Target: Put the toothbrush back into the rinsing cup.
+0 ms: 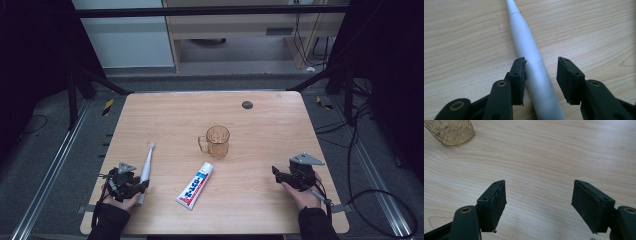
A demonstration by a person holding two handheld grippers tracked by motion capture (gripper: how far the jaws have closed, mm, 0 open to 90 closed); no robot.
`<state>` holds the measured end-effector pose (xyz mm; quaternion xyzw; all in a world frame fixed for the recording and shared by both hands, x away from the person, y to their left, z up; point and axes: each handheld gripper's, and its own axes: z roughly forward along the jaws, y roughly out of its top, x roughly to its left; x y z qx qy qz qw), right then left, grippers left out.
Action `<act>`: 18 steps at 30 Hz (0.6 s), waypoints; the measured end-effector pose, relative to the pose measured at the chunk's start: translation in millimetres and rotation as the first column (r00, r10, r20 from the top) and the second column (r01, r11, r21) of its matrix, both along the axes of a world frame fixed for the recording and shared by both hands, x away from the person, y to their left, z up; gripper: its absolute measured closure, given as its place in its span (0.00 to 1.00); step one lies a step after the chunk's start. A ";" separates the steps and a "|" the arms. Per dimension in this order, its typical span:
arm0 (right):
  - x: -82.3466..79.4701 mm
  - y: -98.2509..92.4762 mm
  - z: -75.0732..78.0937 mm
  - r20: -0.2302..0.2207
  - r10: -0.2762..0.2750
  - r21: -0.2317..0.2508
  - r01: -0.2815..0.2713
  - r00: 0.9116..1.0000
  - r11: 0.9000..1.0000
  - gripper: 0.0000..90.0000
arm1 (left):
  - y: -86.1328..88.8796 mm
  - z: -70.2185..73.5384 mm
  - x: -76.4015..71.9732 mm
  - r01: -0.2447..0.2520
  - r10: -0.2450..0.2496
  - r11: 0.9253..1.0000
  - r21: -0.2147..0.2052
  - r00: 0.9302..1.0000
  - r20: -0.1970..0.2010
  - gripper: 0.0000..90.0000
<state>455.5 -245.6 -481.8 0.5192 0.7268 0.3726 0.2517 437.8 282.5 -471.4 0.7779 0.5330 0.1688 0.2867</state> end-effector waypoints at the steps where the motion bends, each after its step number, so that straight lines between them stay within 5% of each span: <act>1: 0.1 0.0 -0.1 0.000 0.001 0.000 -0.001 1.000 1.000 0.31 | -0.1 -0.3 0.3 0.001 -0.001 1.000 0.000 1.000 -0.003 0.66; 18: 0.6 -0.8 -0.2 -0.002 0.007 0.005 -0.007 1.000 1.000 0.32 | 2.7 -2.1 3.3 0.006 -0.006 1.000 0.019 1.000 -0.027 0.73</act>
